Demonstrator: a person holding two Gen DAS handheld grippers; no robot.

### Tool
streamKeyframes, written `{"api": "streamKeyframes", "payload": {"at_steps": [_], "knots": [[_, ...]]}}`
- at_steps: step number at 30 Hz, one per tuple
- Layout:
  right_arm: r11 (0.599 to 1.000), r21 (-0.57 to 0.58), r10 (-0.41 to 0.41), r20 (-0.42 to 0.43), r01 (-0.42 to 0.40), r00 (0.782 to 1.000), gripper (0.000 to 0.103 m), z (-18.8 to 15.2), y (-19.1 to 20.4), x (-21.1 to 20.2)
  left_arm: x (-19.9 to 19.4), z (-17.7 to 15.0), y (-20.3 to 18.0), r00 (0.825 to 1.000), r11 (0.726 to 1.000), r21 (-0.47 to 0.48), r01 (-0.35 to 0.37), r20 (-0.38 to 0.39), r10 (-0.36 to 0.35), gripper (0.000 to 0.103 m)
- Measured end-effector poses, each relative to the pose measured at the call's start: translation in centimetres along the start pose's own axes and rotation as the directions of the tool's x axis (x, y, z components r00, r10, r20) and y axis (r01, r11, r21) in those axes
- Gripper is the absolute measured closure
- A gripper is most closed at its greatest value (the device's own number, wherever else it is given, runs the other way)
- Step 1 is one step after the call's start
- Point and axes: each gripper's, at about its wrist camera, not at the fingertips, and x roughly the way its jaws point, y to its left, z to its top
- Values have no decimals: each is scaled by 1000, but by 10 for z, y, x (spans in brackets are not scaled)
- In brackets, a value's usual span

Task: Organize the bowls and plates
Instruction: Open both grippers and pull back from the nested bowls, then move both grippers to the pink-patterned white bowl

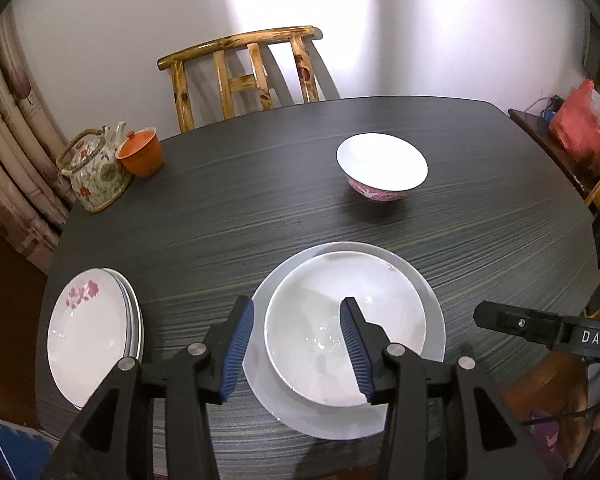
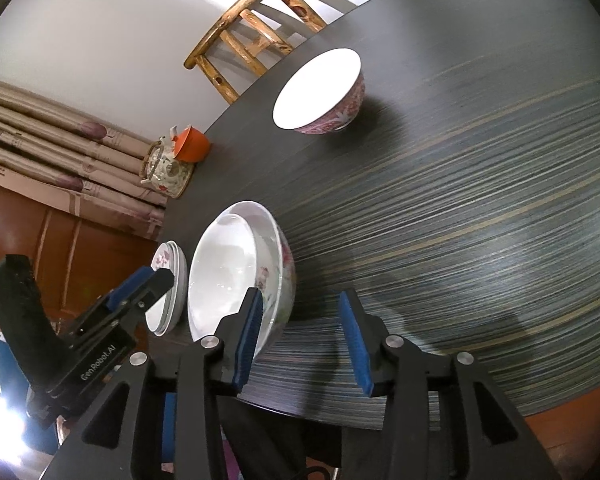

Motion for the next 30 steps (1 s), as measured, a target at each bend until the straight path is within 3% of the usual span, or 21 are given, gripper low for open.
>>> {"api": "streamKeyframes", "payload": {"at_steps": [8,12,22,28,30], "knots": [[999,32,-15,11,15,1000,63,4,-21,-2,12,13,-17,999,998,48,-45,-12,45,57],[998,30,-54,30,53,998,52,5,-31,-2,20,20,-26,997,994,77,-72,-20,73,57],[994,55,-93,49,91,994,51,16,-57,-3,46,47,-36,993,991,92,-93,-66,99,57],[994,64,-88,57,84,995,49,31,-65,-4,73,69,-28,985,999,-27,25,-170,-29,57],[995,61,-86,65,82,994,49,38,-64,-5,80,76,-26,982,999,-46,23,-186,-31,57]]}}
